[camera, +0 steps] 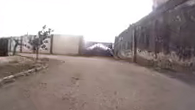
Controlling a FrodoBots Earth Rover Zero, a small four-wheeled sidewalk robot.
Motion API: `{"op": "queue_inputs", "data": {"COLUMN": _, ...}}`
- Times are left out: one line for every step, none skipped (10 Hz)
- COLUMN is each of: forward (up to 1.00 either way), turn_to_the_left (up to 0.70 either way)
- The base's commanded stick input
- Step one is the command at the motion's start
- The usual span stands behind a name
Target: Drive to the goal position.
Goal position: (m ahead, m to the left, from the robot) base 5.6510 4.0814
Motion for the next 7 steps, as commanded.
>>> {"op": "queue_inputs", "data": {"forward": 0.50, "turn_to_the_left": 0.00}}
{"op": "queue_inputs", "data": {"forward": 0.50, "turn_to_the_left": 0.00}}
{"op": "queue_inputs", "data": {"forward": 0.50, "turn_to_the_left": 0.00}}
{"op": "queue_inputs", "data": {"forward": 0.50, "turn_to_the_left": 0.00}}
{"op": "queue_inputs", "data": {"forward": 0.50, "turn_to_the_left": 0.00}}
{"op": "queue_inputs", "data": {"forward": 0.50, "turn_to_the_left": 0.00}}
{"op": "queue_inputs", "data": {"forward": 0.50, "turn_to_the_left": 0.00}}
